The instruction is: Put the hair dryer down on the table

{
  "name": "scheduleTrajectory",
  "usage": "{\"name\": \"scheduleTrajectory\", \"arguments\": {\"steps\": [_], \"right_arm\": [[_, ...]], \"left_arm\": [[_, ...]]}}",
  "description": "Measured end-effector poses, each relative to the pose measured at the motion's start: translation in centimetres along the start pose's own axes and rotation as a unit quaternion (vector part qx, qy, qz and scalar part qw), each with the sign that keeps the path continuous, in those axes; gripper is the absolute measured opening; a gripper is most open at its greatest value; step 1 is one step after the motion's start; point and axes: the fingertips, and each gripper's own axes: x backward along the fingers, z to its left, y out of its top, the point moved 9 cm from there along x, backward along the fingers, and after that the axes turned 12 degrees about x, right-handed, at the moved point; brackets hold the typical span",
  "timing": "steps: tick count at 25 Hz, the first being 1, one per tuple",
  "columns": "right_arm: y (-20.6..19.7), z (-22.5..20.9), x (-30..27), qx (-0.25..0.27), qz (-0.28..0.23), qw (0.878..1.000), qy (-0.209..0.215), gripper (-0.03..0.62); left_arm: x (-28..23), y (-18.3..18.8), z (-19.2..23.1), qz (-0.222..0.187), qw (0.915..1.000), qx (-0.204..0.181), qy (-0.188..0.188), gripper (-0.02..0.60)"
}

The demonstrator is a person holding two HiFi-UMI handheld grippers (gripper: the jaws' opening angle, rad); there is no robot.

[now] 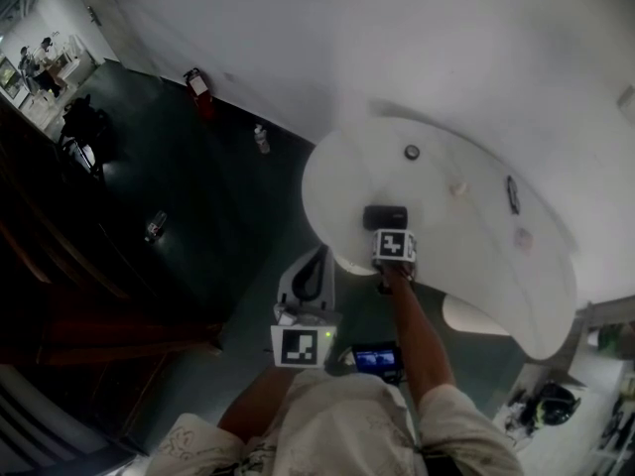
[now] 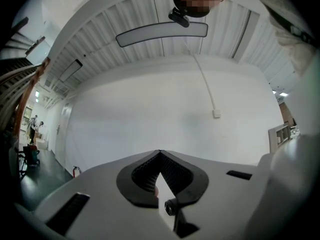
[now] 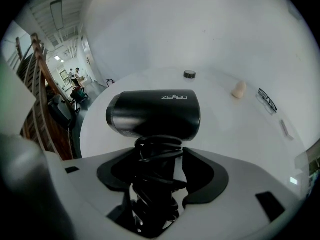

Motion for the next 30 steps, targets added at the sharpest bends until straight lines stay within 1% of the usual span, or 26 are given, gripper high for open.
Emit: {"name": "scheduleTrajectory", "arguments": {"steps": [2, 8, 11, 15, 17, 18, 19, 21, 22, 25, 27, 30], "right_arm": [[0.0, -0.1, -0.1, 0.000, 0.002, 1.000, -0.002, 0.277], [0.1, -0.1, 0.2, -0.005, -0.012, 1.000, 0.005, 0.287], [0.5, 0.0, 0.8, -0.008, -0.022, 1.000, 0.002, 0.293], [0.4, -0.1, 2.0, -0.015, -0.011, 1.000, -0.006, 0.302], [0.2, 0.0, 2.3, -0.018, -0.017, 1.000, 0.000, 0.302], [0.3, -0.1, 2.6, -0.016, -0.031, 0.999, 0.001, 0.302], [0.9, -0.2, 3.0, -0.007, -0.061, 0.998, -0.005, 0.302], [2.2, -0.7, 4.0, 0.017, -0.132, 0.991, -0.027, 0.302], [2.3, -0.7, 4.6, 0.020, -0.146, 0.988, -0.033, 0.302], [1.9, -0.6, 7.0, 0.014, -0.158, 0.986, -0.043, 0.302], [1.7, -0.6, 8.7, 0.011, -0.179, 0.983, -0.051, 0.302], [1.7, -0.1, 11.1, 0.010, -0.211, 0.976, -0.047, 0.302]], "left_arm": [[-0.1, 0.0, 0.1, -0.002, 1.0000, 0.001, 0.001, -0.005], [-0.2, 0.3, 0.4, 0.000, 1.0000, -0.004, 0.002, -0.005], [-0.2, 0.4, 0.5, -0.006, 1.0000, -0.005, -0.002, -0.005], [-0.3, 0.5, 0.5, -0.004, 1.0000, 0.000, -0.004, -0.005], [-0.5, 0.5, 0.4, -0.005, 1.0000, -0.002, -0.007, -0.005], [-0.7, 0.4, 0.3, -0.004, 0.9999, -0.004, -0.009, -0.005], [-0.8, 0.4, 0.2, -0.003, 0.9999, -0.006, -0.011, -0.005], [-1.0, 0.3, 0.1, -0.001, 0.9998, -0.010, -0.016, -0.005], [-1.0, 0.3, 0.0, 0.000, 0.9998, -0.009, -0.018, -0.005], [-1.3, 0.2, -0.2, 0.007, 0.9996, -0.009, -0.025, -0.005], [-1.6, 0.1, -0.5, 0.009, 0.9993, -0.014, -0.032, -0.005], [-2.1, 0.1, -0.8, 0.010, 0.9992, -0.012, -0.038, -0.005]]}}
